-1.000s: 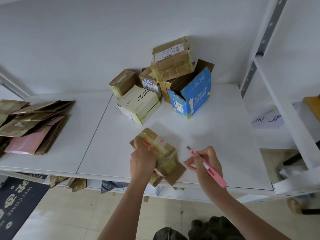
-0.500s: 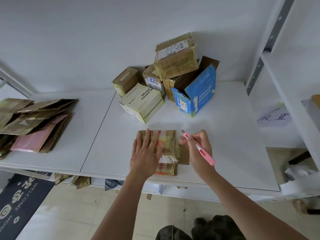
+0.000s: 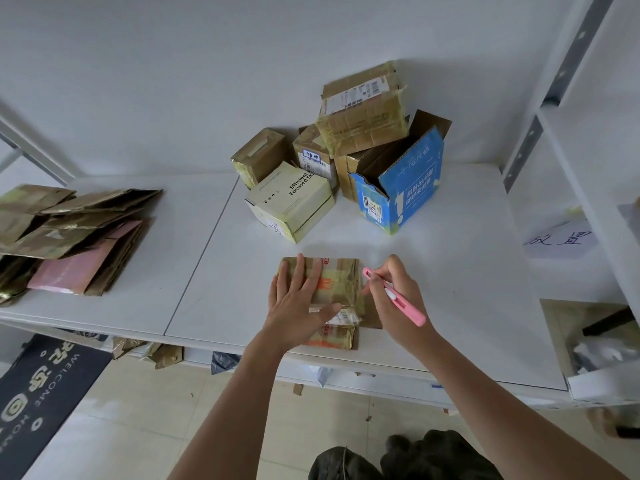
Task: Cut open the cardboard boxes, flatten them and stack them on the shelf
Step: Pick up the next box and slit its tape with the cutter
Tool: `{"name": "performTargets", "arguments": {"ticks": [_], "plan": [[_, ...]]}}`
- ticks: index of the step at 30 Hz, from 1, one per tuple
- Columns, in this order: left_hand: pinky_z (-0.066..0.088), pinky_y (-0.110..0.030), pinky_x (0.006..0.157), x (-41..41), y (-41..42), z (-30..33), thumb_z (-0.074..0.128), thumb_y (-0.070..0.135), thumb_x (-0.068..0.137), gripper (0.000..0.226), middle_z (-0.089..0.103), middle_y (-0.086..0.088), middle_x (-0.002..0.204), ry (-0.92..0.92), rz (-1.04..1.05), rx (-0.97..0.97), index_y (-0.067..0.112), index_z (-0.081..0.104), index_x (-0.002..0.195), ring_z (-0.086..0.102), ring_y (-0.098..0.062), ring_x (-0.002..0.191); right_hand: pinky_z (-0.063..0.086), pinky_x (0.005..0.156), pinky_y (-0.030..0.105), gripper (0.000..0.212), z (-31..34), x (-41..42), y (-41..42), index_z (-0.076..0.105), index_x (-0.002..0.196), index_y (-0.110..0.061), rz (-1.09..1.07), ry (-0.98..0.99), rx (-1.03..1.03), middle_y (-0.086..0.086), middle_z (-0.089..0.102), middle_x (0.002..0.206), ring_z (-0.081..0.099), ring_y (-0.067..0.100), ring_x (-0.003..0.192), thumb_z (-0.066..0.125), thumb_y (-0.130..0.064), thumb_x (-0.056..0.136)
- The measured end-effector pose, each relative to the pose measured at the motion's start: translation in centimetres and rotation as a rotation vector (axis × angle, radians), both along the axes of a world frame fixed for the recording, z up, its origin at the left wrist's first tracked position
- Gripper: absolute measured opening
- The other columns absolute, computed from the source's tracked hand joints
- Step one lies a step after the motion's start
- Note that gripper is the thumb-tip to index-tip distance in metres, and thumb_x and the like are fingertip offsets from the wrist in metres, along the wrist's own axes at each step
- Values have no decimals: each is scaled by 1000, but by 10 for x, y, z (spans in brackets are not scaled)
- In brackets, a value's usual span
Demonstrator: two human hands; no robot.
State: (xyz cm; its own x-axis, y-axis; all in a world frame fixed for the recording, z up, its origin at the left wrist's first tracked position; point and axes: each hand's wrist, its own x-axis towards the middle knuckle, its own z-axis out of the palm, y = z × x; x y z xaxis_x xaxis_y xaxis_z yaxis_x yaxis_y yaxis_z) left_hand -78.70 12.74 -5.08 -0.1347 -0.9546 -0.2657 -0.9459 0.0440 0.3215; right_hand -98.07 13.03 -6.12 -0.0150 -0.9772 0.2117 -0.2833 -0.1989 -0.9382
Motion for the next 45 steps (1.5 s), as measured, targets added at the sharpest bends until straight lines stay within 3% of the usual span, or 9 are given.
{"name": "performTargets", "arguments": {"ticks": [8, 19, 22, 27, 29, 34, 38, 42, 45], "plan": [[-15, -40, 120, -2, 1, -3, 44, 63, 94, 84, -28, 8, 160, -19, 10, -29, 43, -14, 151, -33, -20, 145, 36, 55, 10, 18, 4, -6, 23, 40, 80, 3, 100, 36, 55, 27, 51, 64, 50, 2, 55, 47, 3, 97], [-15, -40, 119, 0, 0, -4, 47, 63, 92, 84, -25, 10, 161, 26, 33, -28, 47, -11, 150, -32, -17, 145, 45, 56, 20, 16, -4, -40, 30, 49, 82, -8, 105, 106, 38, 7, 64, 71, 59, 5, 65, 54, -4, 96], [-15, -38, 118, -1, 0, -5, 40, 66, 94, 76, -20, 11, 162, 55, 64, -38, 46, -4, 153, -29, -15, 147, 47, 69, 39, 5, -19, -64, 1, 59, 93, -2, -92, 559, -122, 6, 64, 76, 58, 33, 76, 61, -2, 89], [-14, -37, 118, -3, 0, -10, 33, 65, 95, 68, -14, 12, 164, 46, 92, -86, 46, 3, 154, -25, -14, 148, 31, 102, 29, 57, -36, -92, -28, 46, 135, -24, 124, 1246, 232, 0, 52, 124, 43, 24, 120, 64, -14, 82], [-14, -38, 119, -3, 0, -11, 35, 65, 95, 69, -13, 12, 164, 50, 89, -97, 46, 4, 154, -25, -14, 148, 33, 103, 32, 69, -28, -85, -33, 43, 141, -28, 104, 1128, 212, 3, 49, 126, 40, 26, 120, 66, -9, 78], [-15, -34, 118, -2, 3, -6, 43, 63, 94, 70, -9, 12, 165, 111, 79, -132, 44, 12, 154, -23, -12, 148, 38, 98, 23, 39, 5, -28, -50, 56, 135, -17, 230, 457, -82, -1, 60, 128, 49, 14, 120, 56, -11, 96], [-16, -37, 116, 10, 4, 3, 60, 64, 84, 91, -12, 5, 165, 169, 234, -142, 35, 13, 156, -23, -20, 149, 47, 99, 24, 36, 10, 11, -43, 60, 134, -16, 430, 407, -28, -1, 61, 131, 57, 8, 115, 56, -18, 99], [30, -46, 112, 24, 9, 12, 84, 44, 73, 118, 13, -4, 160, 479, 721, 100, 29, 2, 157, 21, -34, 145, 51, 95, 35, 37, -5, 18, -20, 58, 137, -15, 402, 475, -77, -1, 62, 130, 61, 13, 114, 51, -22, 101], [57, -38, 75, 16, 18, 12, 82, 10, 75, 93, 55, -10, 128, 959, 898, 167, 42, 26, 142, 63, -27, 90, 53, 91, 35, 38, -8, 18, -11, 57, 138, -21, 350, 539, -68, -7, 61, 133, 61, 11, 113, 48, -26, 101]]}}
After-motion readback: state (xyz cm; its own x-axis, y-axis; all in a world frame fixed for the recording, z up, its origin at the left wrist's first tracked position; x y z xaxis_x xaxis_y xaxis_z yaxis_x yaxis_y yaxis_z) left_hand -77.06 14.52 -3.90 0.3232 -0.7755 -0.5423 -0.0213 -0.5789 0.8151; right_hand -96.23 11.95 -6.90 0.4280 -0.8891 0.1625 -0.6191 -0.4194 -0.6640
